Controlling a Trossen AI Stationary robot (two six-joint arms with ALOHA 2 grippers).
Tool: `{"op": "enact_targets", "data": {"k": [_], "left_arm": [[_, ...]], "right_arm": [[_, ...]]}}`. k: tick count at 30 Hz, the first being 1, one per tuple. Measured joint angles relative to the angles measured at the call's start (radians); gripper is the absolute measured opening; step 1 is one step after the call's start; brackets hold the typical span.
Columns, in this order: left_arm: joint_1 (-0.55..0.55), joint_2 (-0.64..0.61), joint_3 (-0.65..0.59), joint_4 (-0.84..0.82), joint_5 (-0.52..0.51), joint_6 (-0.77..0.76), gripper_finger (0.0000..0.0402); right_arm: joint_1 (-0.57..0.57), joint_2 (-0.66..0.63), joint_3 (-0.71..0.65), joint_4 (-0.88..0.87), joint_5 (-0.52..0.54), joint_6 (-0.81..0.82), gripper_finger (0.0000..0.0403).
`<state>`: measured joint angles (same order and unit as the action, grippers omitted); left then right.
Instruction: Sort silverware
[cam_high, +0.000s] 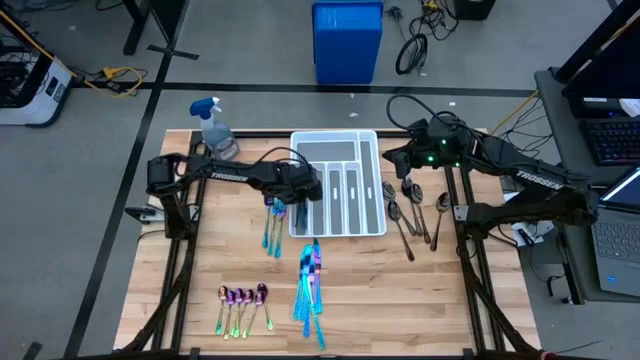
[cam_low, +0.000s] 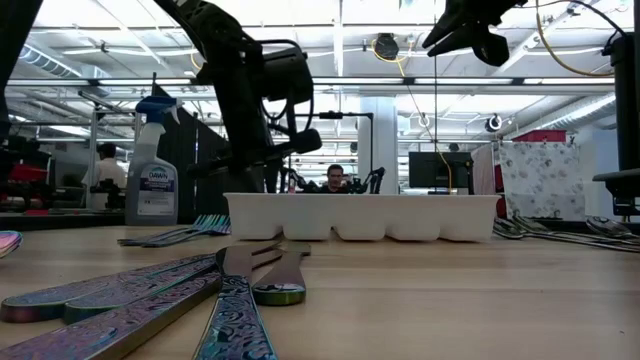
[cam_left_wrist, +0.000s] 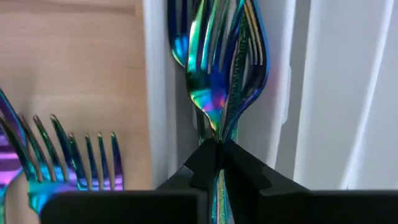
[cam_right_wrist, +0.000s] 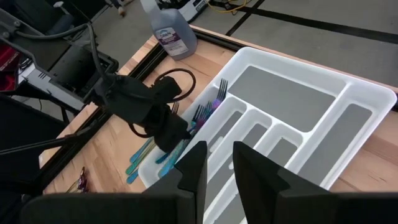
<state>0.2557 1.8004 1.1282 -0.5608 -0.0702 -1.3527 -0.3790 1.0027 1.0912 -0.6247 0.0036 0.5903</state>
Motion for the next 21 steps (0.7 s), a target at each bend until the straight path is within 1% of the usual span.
{"op": "enact_targets", "data": {"k": [4, 8, 12, 16, 17, 21], "left_arm": [[0.009, 0.0, 0.0, 0.001, 0.003, 0.029, 0.0065], [0.022, -0.002, 0.0, -0.002, 0.036, 0.031, 0.0093], [0.036, -0.048, -0.001, -0.003, 0.081, 0.031, 0.0105], [0.044, -0.13, 0.0, -0.031, 0.084, 0.032, 0.0107], [0.046, -0.152, 0.0, -0.056, 0.074, 0.031, 0.0107], [0.067, -0.207, 0.0, -0.078, -0.036, 0.025, 0.0107]], "right_arm": [[0.0, 0.0, 0.0, 0.0, 0.0, 0.0, 0.0061], [0.0, 0.0, 0.0, 0.0, 0.0, 0.0, 0.0061], [0.0, 0.0, 0.0, 0.0, -0.001, 0.0, 0.0061], [0.0, 0.0, 0.0, 0.0, -0.001, 0.0, 0.0061], [0.0, 0.0, 0.0, -0.001, -0.001, 0.0, 0.0061], [0.0, 0.0, 0.0, 0.0, -0.002, -0.004, 0.0061]]}}
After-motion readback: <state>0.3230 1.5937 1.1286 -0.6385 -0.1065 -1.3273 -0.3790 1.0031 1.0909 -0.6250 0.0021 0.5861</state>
